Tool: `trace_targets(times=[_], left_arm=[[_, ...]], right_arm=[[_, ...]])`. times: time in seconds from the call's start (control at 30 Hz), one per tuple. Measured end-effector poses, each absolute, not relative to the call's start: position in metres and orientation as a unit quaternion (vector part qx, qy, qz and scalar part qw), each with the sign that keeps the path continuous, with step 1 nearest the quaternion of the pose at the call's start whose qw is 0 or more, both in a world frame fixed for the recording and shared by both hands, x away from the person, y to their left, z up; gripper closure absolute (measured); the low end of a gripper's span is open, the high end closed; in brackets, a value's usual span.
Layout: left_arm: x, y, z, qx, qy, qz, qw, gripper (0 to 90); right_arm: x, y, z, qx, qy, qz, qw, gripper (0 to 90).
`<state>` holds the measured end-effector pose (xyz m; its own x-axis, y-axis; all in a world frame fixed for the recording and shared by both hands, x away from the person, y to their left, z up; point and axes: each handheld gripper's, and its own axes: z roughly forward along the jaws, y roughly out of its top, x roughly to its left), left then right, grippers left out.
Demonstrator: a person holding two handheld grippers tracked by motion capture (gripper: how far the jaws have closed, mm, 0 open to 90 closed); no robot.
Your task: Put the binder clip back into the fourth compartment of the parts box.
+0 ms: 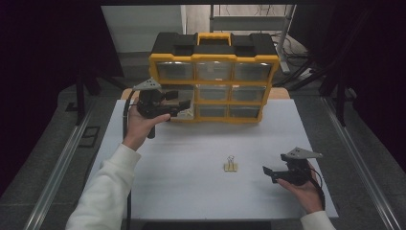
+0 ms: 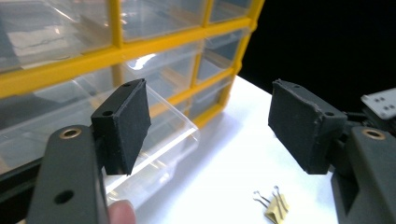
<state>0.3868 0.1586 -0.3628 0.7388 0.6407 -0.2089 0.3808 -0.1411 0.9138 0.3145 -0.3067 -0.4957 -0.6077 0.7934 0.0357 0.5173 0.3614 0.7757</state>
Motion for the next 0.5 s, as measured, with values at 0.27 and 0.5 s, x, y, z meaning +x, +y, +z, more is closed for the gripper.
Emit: trace_targets(times=[0.27,0.5], left_arm=[[0.368,0.155,-0.370,0.754,0.324,0.102,0.562,29.4],[0.358,0.150,-0.379,0.764,0.315,0.097,0.554,29.5]], right_arm=[[0.314,-0.306,-0.496,0.407,0.806,0.393,0.175,9.6],[0.315,-0.307,-0.496,0.407,0.806,0.392,0.176,9.6]])
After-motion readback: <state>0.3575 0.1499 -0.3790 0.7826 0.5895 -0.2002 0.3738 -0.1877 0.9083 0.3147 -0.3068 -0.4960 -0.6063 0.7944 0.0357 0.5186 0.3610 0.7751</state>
